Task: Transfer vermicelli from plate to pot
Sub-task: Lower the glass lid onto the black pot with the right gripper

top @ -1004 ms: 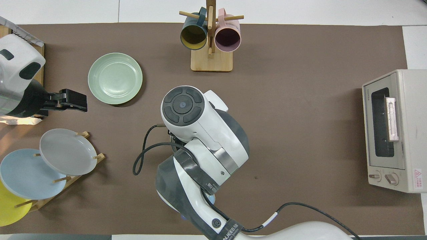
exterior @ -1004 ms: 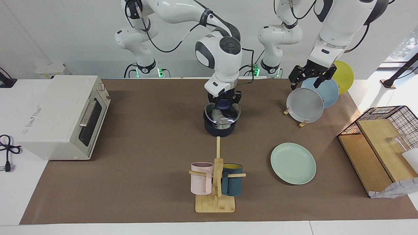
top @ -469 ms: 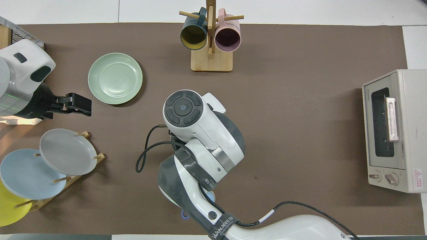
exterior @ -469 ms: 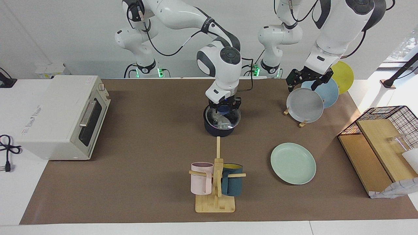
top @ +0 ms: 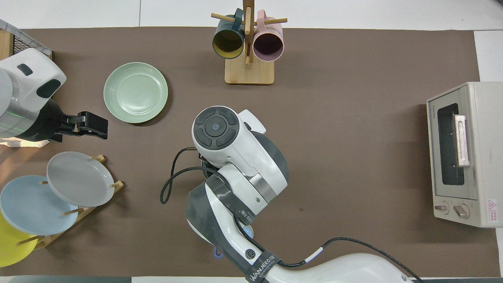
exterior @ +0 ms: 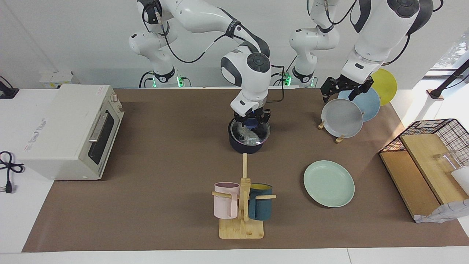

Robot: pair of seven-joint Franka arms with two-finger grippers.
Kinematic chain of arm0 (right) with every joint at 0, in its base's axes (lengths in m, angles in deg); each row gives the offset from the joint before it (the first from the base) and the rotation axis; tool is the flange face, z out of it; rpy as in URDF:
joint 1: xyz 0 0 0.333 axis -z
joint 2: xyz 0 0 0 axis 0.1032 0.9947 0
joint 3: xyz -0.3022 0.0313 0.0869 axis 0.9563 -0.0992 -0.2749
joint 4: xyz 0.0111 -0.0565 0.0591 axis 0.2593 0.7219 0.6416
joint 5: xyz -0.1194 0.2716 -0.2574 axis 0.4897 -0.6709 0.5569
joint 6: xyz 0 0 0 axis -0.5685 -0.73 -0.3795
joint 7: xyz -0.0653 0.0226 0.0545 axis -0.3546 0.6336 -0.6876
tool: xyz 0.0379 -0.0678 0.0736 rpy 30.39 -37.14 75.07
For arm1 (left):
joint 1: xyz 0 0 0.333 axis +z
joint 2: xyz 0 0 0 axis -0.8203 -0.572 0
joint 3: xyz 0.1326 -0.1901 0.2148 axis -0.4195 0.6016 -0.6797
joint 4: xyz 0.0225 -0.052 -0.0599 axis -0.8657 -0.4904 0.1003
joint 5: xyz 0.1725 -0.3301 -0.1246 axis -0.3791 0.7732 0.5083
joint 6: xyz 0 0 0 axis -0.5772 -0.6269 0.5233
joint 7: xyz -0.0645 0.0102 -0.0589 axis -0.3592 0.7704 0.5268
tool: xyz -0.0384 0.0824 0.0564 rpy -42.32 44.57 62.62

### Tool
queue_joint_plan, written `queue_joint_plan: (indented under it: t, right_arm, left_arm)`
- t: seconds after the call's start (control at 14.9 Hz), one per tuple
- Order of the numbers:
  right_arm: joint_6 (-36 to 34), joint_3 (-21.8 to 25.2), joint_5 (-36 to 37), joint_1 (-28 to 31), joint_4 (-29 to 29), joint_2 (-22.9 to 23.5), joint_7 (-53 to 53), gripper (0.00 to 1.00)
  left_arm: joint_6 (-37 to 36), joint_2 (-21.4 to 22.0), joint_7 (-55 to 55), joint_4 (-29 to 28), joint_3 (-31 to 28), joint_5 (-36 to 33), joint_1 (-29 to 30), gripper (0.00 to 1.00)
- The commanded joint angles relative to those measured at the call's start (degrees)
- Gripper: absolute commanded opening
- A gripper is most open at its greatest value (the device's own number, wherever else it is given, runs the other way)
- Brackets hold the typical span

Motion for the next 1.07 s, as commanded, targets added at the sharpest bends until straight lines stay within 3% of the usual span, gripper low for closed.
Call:
queue_joint_plan:
  t: [0.0, 0.6, 0.94, 1.0]
  right_arm:
    - [-0.65, -0.25, 0.88, 0.4, 1.7, -1.09, -1.23, 0.0]
    - [-1.35, -0.25, 0.09, 0.58, 1.7, -1.18, -2.28, 0.0]
    - [-0.74, -0.25, 0.09, 0.49, 1.88, -1.18, -2.9, 0.0]
    - [-0.56, -0.25, 0.09, 0.58, 1.97, -1.09, -2.9, 0.13]
  left_arm:
    - [-1.35, 0.0, 0.82, 0.74, 0.98, -0.55, 1.59, 1.0]
    - [-0.73, 0.0, 1.09, 0.74, 0.02, -0.82, 2.82, 1.0]
    - [-0.56, -0.08, 6.62, 0.74, -1.83, -0.91, 4.58, 1.0]
    - [-0.64, -0.08, 6.63, 0.74, -1.92, -0.91, 4.58, 1.0]
